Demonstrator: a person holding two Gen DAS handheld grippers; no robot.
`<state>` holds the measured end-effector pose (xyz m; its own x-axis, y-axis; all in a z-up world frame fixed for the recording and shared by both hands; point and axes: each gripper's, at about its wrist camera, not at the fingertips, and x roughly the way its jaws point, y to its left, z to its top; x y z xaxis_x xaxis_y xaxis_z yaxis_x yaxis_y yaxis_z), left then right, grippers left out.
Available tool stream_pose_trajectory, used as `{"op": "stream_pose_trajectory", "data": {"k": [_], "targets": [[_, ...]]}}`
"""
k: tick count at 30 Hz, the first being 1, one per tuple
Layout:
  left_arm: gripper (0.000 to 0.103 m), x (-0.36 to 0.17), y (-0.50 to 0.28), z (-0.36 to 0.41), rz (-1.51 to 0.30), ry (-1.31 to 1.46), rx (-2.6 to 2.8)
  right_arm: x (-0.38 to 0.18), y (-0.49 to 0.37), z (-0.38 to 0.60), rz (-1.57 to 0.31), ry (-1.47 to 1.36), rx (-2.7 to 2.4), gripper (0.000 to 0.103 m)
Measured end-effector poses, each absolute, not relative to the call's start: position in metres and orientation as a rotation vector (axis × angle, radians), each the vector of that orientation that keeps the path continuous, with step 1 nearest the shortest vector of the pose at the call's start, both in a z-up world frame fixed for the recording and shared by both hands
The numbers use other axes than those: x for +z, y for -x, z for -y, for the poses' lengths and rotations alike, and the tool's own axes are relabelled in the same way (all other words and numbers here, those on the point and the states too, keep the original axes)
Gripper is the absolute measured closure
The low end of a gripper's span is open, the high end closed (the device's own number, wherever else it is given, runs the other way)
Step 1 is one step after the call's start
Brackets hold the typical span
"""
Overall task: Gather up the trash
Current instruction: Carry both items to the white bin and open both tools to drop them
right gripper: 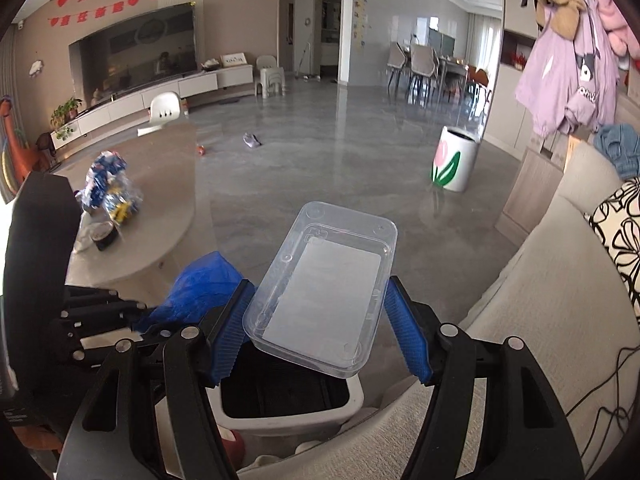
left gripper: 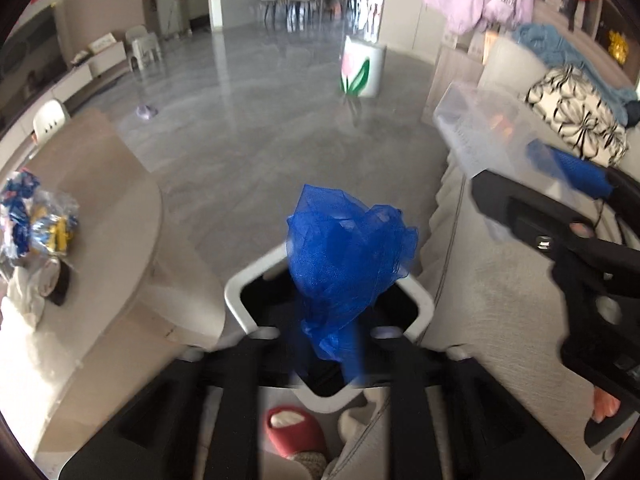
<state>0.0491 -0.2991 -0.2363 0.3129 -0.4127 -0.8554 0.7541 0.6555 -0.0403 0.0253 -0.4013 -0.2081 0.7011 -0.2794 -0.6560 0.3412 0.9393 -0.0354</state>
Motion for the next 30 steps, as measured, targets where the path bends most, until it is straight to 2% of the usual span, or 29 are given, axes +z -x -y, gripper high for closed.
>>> {"op": "stream_pose_trajectory", "data": {"k": [1,2,17,30], "targets": [[0.010,-0.243,-0.053,0.303,-1.004,-0.430,-0.779,-0.211,-0.026,0.403,-0.721,-0.094,-0.348,0.036],[0.005,-0.247,-0.054,0.304,-1.002,-0.443,-0.755,-0.215,-0.027,0.405,-0.730,-0.098,-0.348,0.036],[0.005,-0.246,-0.078,0.296,-0.917,-0.497,-0.633,-0.235,-0.044,0.417,-0.760,-0.142,-0.306,0.036],[0.005,-0.247,-0.105,0.267,-0.913,-0.448,-0.493,-0.295,-0.077,0.414,-0.896,-0.186,-0.237,0.035]]}}
